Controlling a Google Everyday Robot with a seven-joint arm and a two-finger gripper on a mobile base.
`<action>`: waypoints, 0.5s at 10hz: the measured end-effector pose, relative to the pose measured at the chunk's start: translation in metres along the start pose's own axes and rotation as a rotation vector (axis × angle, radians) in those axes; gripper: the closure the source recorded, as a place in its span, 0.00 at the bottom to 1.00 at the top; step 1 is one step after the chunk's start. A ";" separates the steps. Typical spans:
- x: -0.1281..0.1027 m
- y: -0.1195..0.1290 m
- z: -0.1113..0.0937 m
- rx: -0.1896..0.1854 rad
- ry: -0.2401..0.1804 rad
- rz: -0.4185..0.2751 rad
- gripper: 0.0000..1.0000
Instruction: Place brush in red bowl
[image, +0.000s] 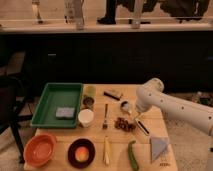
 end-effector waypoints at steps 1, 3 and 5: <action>-0.005 0.002 0.003 0.004 0.004 -0.011 0.20; -0.009 0.002 0.008 0.010 0.012 -0.020 0.20; -0.014 0.002 0.013 0.013 0.018 -0.031 0.20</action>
